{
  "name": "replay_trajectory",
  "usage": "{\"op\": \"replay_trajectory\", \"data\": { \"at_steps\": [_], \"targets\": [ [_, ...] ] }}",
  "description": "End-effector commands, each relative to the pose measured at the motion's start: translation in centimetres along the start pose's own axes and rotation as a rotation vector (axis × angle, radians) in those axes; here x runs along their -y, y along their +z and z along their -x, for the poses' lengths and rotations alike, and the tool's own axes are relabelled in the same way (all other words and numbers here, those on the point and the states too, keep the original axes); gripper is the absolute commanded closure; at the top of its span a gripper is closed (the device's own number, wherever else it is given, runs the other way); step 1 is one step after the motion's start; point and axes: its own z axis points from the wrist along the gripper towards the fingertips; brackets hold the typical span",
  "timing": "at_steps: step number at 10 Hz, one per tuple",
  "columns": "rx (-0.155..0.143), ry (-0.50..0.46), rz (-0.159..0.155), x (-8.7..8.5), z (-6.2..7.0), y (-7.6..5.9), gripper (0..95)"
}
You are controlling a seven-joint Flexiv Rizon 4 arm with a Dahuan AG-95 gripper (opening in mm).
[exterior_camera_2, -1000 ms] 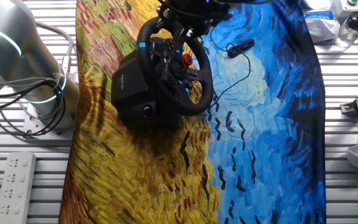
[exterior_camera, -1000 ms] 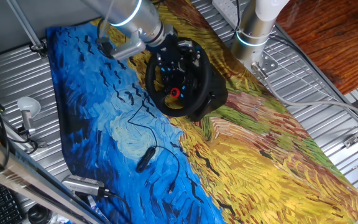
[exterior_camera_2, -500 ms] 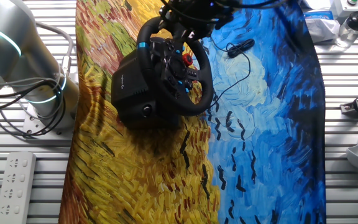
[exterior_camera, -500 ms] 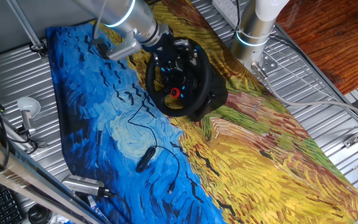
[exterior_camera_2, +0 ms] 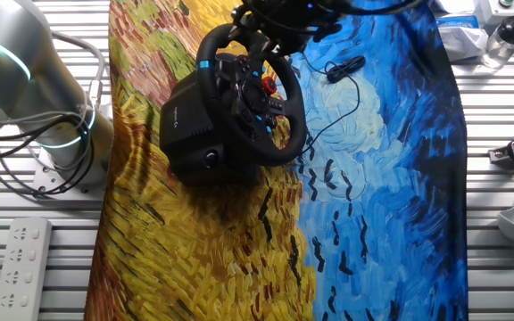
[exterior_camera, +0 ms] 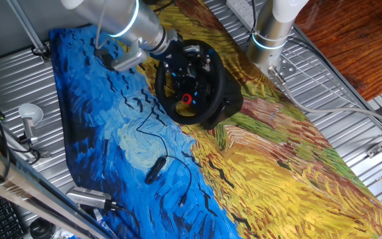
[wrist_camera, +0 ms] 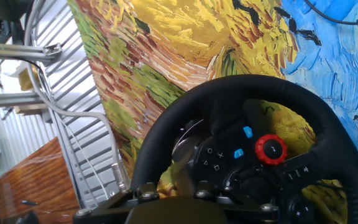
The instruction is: Rotate the steering wheel 90 degrees clockwise
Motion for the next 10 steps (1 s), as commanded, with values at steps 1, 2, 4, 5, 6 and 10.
{"op": "replay_trajectory", "data": {
  "at_steps": [1,2,4,5,6,10],
  "targets": [
    [0.013,0.017,0.008,-0.7,1.1,0.5,57.0],
    [0.012,0.030,0.007,-1.2,1.9,1.0,57.0],
    [0.019,0.054,0.008,-1.8,3.0,1.7,57.0],
    [0.018,0.060,0.004,-1.9,3.1,1.7,57.0],
    [0.020,0.083,-0.001,-1.9,3.2,1.8,57.0],
    [0.032,0.178,-0.007,-2.1,3.6,2.1,57.0]
  ]
}}
